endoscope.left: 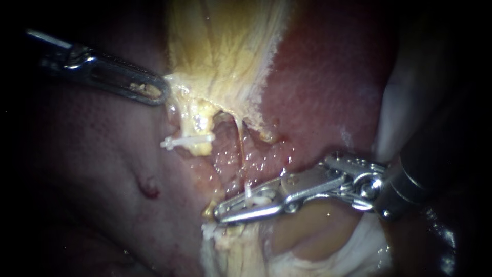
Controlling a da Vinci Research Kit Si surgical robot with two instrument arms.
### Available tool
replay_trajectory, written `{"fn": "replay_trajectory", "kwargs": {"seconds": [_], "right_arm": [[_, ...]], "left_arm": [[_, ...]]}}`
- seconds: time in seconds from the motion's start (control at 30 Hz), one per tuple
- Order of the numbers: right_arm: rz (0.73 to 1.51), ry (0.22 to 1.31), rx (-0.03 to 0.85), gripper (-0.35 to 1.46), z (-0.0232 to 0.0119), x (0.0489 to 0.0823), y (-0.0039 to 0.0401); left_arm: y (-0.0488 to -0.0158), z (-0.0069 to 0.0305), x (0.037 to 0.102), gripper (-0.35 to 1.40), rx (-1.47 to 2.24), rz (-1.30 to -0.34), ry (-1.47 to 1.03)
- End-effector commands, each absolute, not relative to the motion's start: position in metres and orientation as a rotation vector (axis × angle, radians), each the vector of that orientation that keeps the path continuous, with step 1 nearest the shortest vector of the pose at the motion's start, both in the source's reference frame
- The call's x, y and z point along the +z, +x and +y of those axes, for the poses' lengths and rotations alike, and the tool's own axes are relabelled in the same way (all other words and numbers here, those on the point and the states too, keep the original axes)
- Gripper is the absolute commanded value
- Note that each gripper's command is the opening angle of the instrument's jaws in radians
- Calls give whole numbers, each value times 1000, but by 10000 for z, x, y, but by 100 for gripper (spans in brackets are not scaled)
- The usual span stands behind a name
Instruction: Clipping first clip right tube
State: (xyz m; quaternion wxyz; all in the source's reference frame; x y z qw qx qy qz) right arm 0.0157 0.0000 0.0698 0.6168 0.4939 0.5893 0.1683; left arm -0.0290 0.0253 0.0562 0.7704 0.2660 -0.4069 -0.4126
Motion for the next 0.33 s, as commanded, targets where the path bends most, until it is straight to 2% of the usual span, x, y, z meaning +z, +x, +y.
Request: {"fn": "replay_trajectory", "kwargs": {"seconds": [0.03,0.33], "right_arm": [[1357,1137,387,-35,-1,698,157],[1353,1141,392,-35,0,699,156]], "left_arm": [[-290,253,562,-35,-895,-883,577],[-290,253,562,-35,-895,-883,577]]}}
